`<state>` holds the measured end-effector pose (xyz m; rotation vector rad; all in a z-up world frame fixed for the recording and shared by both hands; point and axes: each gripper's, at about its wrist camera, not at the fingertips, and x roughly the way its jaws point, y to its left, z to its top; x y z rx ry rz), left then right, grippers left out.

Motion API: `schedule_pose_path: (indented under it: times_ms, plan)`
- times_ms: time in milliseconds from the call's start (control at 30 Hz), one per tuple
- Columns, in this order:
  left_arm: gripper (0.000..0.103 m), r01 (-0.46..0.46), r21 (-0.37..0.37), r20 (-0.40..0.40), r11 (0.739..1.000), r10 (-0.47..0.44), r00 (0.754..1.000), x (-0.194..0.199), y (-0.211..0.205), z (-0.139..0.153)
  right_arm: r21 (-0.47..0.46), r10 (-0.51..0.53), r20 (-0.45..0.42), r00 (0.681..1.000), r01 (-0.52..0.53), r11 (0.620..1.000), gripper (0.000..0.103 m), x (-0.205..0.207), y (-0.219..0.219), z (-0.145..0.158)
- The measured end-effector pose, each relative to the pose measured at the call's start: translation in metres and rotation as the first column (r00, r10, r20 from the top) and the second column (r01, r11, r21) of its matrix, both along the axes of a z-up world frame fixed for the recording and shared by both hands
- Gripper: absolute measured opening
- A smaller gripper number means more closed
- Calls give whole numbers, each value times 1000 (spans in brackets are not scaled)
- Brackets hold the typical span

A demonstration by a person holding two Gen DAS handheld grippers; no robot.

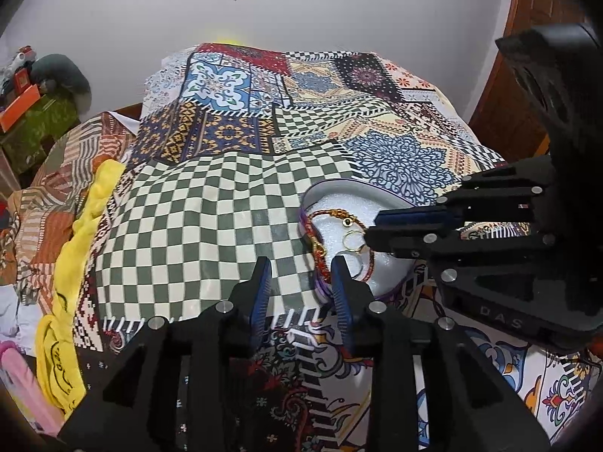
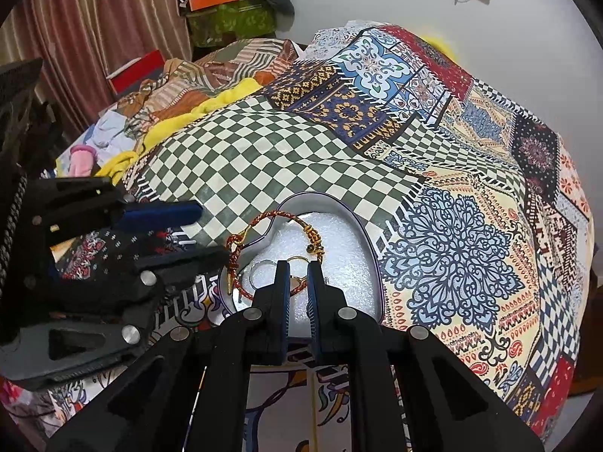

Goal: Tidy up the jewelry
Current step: 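Withdraw the right gripper from the tin toward the small chain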

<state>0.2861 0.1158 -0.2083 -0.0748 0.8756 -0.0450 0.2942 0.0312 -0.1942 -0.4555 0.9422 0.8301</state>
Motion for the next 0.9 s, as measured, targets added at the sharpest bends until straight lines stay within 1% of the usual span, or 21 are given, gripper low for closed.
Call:
schedule_pose_path:
  times_ms: [300,467,667,767,833,900]
  plan:
    - [32,-31,9,13,999,31,999,-10,9,8,-4,-24,15,1000,24,1000,9,-2,-4,7]
    - [32,-33,13,27,999,32,999,-17,7,17,18,-40,30,999,40,999,9,-9,-16,21]
    - [32,-17,21,53,1000,16,998,-30,-6,34,51,-74,68,995,70,996,9,-23,-38,45]
    - [32,-5,20,70,1000,3,998,-37,-15,44,69,-91,81,993,86,994,12,-30,-51,55]
    - [32,5,20,80,1000,-7,997,-42,-22,51,84,-104,88,991,97,992,18,-37,-61,61]
    - [32,16,21,91,1000,-18,996,-47,-29,57,90,-116,99,988,107,990,19,-42,-69,65]
